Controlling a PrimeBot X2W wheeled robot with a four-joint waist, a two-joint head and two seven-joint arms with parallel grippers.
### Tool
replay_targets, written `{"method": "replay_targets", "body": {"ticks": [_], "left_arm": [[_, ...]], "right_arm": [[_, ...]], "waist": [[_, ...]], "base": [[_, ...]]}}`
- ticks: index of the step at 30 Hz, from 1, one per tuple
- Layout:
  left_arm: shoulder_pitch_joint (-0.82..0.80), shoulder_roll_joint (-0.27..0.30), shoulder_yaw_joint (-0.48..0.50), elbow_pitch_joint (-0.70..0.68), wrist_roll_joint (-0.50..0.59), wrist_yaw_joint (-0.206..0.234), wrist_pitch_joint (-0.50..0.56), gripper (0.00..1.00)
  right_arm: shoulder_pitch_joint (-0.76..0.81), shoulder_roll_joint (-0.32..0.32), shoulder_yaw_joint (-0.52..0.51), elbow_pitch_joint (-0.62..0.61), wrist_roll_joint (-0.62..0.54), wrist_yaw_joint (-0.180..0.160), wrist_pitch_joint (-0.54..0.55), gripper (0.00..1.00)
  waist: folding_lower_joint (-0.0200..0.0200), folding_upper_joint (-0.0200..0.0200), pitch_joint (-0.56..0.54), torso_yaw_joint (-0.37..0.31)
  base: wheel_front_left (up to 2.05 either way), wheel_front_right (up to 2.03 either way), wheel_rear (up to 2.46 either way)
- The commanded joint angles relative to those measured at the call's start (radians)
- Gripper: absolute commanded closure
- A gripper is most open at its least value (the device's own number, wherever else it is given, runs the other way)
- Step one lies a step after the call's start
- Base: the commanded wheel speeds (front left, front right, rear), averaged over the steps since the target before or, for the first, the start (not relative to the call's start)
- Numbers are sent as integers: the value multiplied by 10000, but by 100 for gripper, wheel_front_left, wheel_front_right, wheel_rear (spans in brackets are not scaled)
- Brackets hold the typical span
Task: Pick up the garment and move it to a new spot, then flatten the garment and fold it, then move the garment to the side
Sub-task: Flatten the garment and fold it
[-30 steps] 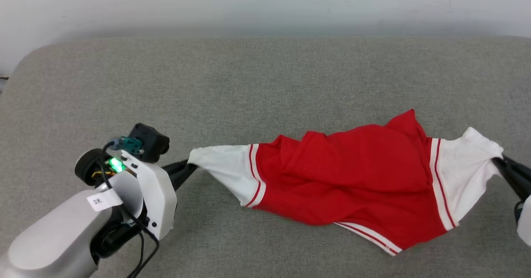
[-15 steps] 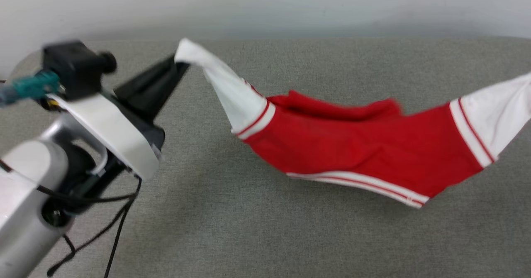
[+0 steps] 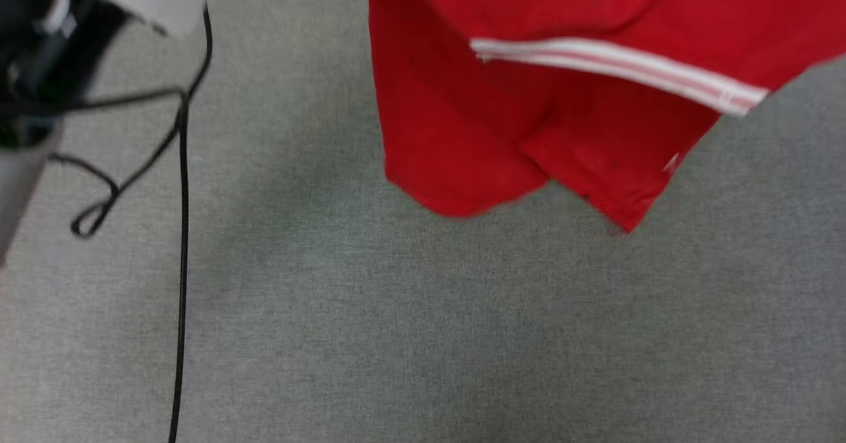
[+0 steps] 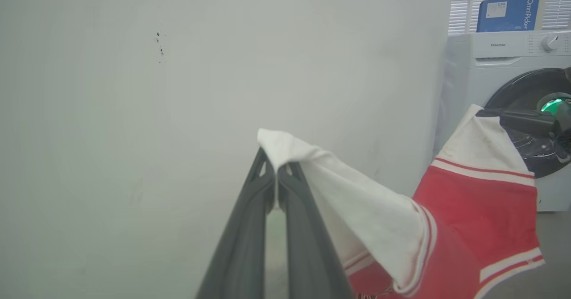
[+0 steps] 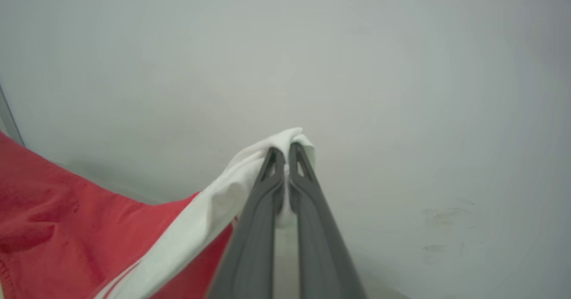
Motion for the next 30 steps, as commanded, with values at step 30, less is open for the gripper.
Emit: {"method": "replay_targets", "body": {"ticks": [30], "left_arm": [[-6228,-1569,352,6084,988,-1120,-1353,100]], "right_arm": [[-9405,2085,2851,6934,-2701,-15,-3130,100]], "waist": [[-1,0,2902,-256]], "base": [[0,0,0]]}}
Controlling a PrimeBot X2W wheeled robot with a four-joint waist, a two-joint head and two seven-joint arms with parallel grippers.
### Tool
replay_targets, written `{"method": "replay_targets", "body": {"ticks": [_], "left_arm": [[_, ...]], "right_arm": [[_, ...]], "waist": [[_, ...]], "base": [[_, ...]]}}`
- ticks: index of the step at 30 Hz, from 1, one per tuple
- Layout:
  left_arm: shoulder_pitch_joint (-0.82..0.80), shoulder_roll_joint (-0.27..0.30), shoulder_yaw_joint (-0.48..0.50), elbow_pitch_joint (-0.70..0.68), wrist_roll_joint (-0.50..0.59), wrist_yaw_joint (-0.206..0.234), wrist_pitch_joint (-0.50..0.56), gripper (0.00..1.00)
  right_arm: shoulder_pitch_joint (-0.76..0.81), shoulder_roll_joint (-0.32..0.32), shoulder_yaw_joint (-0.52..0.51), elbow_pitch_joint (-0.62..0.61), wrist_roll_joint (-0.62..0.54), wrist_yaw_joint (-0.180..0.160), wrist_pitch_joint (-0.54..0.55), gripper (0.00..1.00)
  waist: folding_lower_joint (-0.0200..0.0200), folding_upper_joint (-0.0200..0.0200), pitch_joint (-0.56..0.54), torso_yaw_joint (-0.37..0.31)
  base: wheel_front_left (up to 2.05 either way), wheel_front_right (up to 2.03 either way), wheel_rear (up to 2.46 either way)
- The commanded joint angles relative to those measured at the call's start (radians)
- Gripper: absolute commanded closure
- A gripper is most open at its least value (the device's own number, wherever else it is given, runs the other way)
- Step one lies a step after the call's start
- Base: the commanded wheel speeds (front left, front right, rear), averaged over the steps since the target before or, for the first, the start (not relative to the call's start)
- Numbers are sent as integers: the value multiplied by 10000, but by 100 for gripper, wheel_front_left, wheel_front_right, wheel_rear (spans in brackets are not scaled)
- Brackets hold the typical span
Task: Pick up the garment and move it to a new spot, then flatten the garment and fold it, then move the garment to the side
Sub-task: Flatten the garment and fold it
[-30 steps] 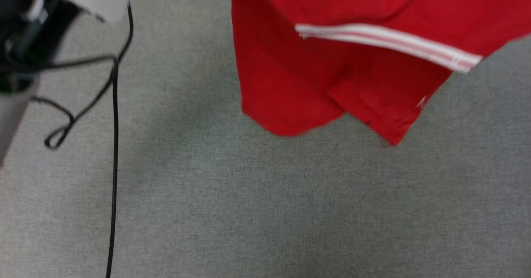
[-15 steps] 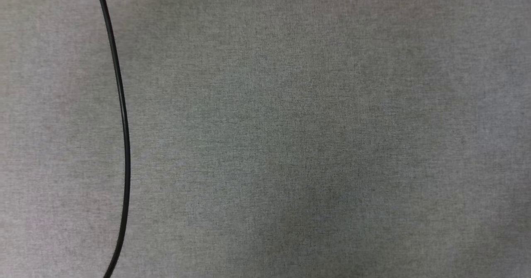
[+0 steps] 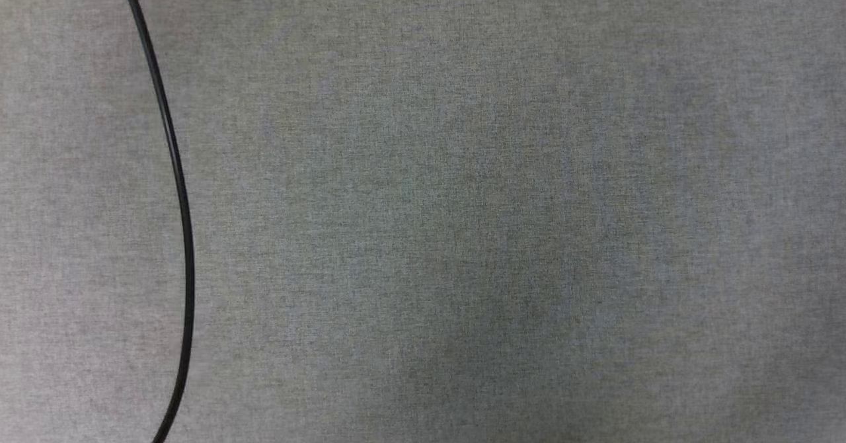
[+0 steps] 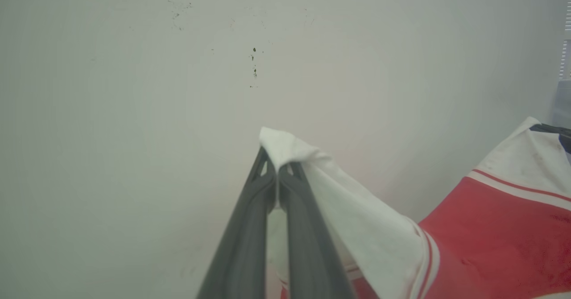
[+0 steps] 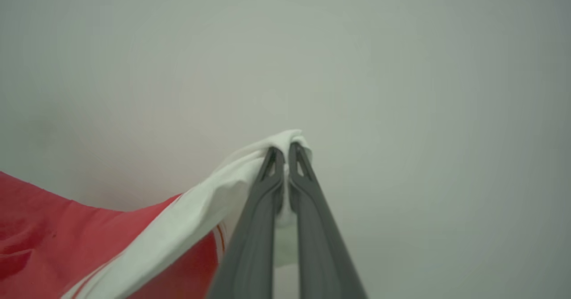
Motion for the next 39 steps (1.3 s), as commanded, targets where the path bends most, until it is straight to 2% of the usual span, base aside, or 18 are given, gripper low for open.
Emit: {"method": "replay_targets", "body": {"ticks": [1,8,15,16,20,26,30,34,39], "left_arm": [[553,175,-70,-33,-10,-57,-246,100],[2537,515,-423,-606,36,-87,-1181,100],[5403,1006,-448,-1774,-212,432,-1864,100],[5403,1006,-448,-1774,-212,432,-1864,100],[7321,1319,-264,-2770,-543,937,-2086,100],[10345,1720,-9,-4038,-845,1747,-2297,100],[12405,1776,303,-4649,-1022,2184,-2346,100],[14145,1639,749,-4870,-1048,2380,-2363,100],[16061,1277,1367,-4828,-888,2411,-2367,100]], "right_arm": [[410,58,181,245,178,-15,-308,100],[2048,181,1094,404,680,-15,-1503,100],[4476,120,1688,50,1267,-15,-2388,100],[4476,120,1688,50,1267,-15,-2388,100],[6002,-39,1909,-360,1397,-15,-2685,100],[8457,-330,1867,-1076,1508,-15,-2917,100],[10035,-341,1561,-1486,1585,-15,-2917,100],[11531,-204,1105,-1817,1625,-15,-2794,100],[13177,-134,612,-2128,1394,-15,-2533,100]], "waist": [[-2,0,-12,-4],[-2,0,-365,-8],[-2,0,-1197,-11],[-2,0,-1197,-11],[-2,0,-1744,33],[-2,0,-2547,55],[-2,0,-3036,1],[-2,0,-3569,-43],[-2,0,-4267,-154]], "base": [[0,0,0],[0,0,0],[0,0,0],[0,0,0],[0,0,0],[0,0,0],[0,0,0],[0,0,0],[0,0,0]]}}
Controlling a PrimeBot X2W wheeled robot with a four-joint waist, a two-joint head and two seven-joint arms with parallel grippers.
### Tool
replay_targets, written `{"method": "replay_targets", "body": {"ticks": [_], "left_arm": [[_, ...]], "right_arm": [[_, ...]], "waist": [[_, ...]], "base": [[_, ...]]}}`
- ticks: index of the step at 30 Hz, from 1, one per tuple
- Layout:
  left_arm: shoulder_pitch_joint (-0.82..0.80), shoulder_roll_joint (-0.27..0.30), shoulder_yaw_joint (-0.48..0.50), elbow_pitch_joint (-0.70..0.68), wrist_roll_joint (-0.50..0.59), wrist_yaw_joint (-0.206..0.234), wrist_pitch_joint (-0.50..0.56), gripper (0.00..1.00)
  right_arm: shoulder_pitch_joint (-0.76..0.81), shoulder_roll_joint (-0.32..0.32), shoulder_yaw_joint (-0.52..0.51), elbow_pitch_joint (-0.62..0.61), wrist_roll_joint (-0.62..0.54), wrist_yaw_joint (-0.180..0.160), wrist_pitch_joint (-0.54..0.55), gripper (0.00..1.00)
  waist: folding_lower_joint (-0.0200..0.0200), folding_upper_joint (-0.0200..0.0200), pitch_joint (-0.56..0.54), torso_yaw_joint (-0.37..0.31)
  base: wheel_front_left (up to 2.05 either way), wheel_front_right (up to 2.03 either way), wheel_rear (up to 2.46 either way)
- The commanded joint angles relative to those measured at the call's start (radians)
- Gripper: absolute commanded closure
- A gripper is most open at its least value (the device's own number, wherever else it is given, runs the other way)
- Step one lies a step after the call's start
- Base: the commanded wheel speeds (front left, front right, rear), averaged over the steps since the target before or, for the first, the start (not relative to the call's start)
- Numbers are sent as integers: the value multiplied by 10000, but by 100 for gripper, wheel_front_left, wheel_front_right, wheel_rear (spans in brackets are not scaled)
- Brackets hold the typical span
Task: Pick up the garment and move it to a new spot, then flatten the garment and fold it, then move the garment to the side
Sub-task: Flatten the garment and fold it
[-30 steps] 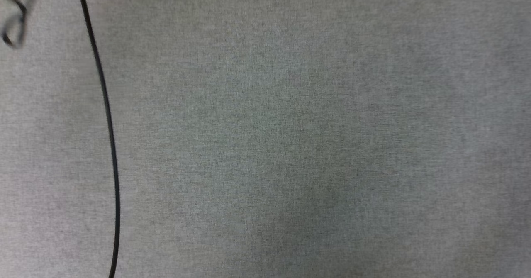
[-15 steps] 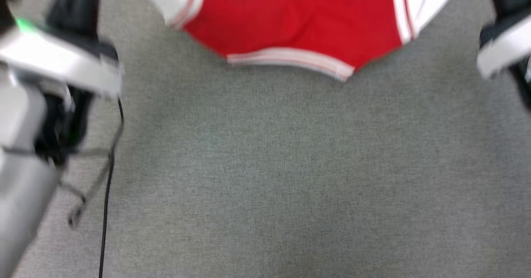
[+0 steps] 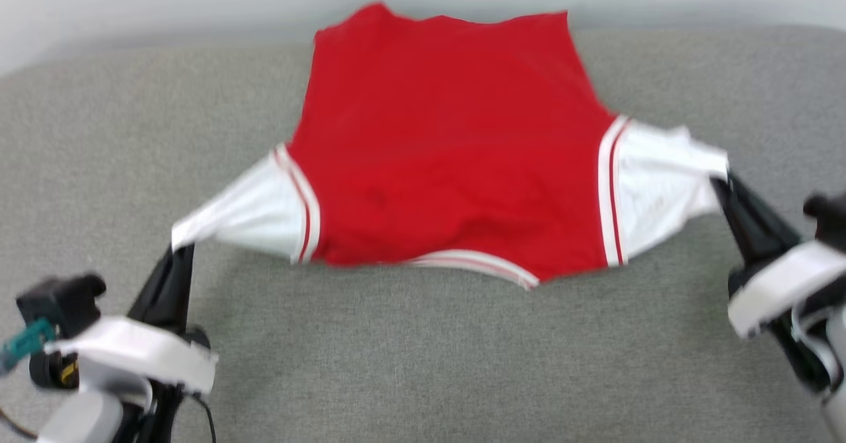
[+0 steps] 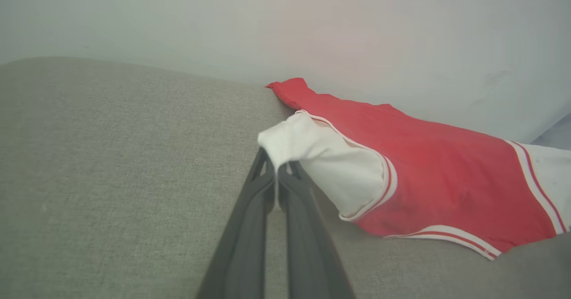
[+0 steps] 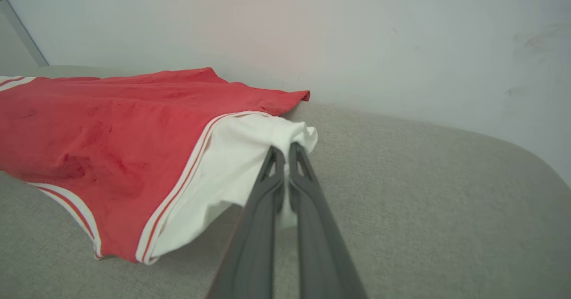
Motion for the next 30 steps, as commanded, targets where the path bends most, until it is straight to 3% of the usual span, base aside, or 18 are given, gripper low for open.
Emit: {"method": "replay_targets", "body": {"ticks": [1,16,27,28,29,30], "left_arm": [[407,-88,228,0,116,3,-74,100],[3726,-1151,1474,173,640,-83,-75,100],[3718,-1771,1316,770,1161,-408,-76,100],[3637,-1836,1297,794,1205,-428,-76,100],[3583,-1867,1262,813,1267,-449,-76,100],[3509,-1895,1229,829,1337,-495,-76,100]], "right_arm": [[558,53,-210,-104,-67,-15,50,100],[4781,79,-1818,-1136,-19,-17,1335,100],[6096,371,-2547,-1646,176,-17,2196,100],[6065,391,-2596,-1678,74,-17,2203,88],[6002,441,-2649,-1728,20,-17,2215,14],[5900,483,-2705,-1799,-27,-17,2204,0]], "waist": [[3,-1,-463,-72],[3,-1,-1111,136],[3,-1,-963,316],[3,-1,-946,324],[3,-1,-930,330],[3,-1,-912,338]], "base": [[0,0,0],[0,0,0],[0,0,0],[0,0,0],[0,0,0],[0,0,0]]}}
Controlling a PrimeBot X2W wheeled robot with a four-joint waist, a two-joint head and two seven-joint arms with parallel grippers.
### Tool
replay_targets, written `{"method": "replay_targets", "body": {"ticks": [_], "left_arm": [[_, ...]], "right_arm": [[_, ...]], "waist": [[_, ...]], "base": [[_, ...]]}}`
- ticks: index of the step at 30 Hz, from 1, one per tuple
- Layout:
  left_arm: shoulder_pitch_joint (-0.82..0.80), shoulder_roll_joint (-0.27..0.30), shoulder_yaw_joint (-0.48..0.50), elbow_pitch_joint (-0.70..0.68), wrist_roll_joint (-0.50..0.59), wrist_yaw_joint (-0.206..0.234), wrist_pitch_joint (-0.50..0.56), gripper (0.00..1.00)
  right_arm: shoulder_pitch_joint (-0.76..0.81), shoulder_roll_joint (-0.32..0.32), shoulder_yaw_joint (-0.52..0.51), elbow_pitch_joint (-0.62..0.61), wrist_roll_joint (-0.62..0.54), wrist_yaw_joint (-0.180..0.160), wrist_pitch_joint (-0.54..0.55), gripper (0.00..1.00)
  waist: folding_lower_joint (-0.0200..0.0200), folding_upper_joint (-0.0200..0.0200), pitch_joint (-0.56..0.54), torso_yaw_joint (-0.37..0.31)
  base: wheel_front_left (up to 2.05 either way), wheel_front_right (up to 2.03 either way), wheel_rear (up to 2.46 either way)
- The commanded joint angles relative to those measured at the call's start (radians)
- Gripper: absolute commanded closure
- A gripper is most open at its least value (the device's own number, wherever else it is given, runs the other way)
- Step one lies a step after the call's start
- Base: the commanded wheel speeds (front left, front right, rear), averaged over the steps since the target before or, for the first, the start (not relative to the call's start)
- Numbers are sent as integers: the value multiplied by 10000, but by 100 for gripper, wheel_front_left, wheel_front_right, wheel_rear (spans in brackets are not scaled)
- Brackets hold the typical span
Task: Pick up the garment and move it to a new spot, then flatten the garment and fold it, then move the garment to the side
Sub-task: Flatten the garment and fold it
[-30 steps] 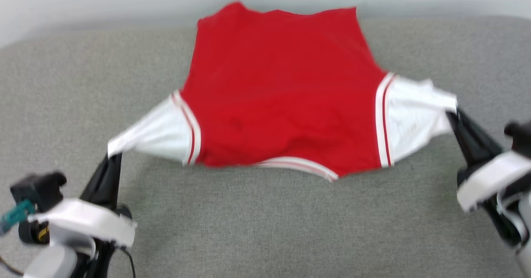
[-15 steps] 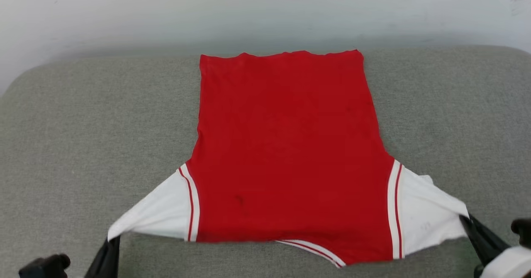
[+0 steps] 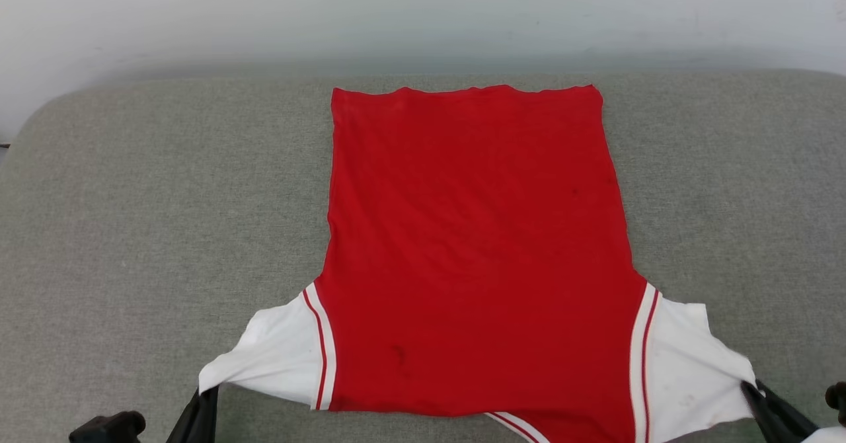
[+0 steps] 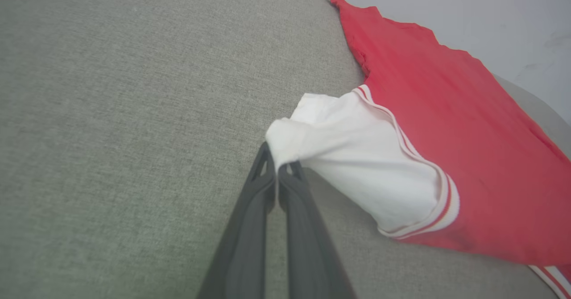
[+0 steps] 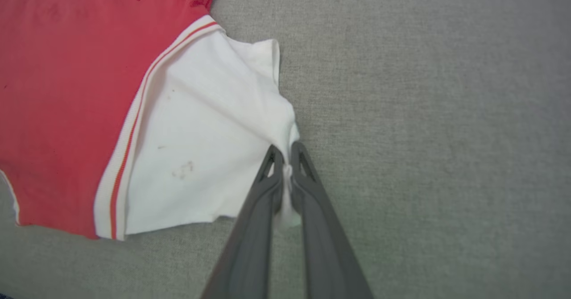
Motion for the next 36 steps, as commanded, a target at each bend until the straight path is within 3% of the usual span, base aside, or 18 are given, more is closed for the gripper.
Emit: {"method": "replay_targets", "body": {"ticks": [1,9,18,25,36], "left_arm": [[-228,-101,-25,-2,164,-63,-74,100],[-882,-426,-352,-165,786,-189,-73,100],[-2081,-929,-673,-501,1493,-421,-61,100],[-2804,-1596,-679,-734,2025,-690,-52,100],[-3671,-2593,-539,-785,2776,-1313,-52,100]], "right_arm": [[-164,79,-103,-184,-121,-19,-7,0],[-1214,20,-1363,-1504,-616,-16,-222,0],[-4103,-906,-2802,-2946,-621,-16,1220,0],[-7070,-1849,-1854,-2742,-388,-14,4316,0],[-11184,-2655,277,-210,189,-16,9515,0]], "waist": [[0,0,38,17],[0,0,536,320],[0,0,1798,1321],[0,0,2863,2048],[0,0,4261,2849]], "base": [[0,0,0],[0,0,0],[0,0,0],[0,0,0],[0,0,0]]}}
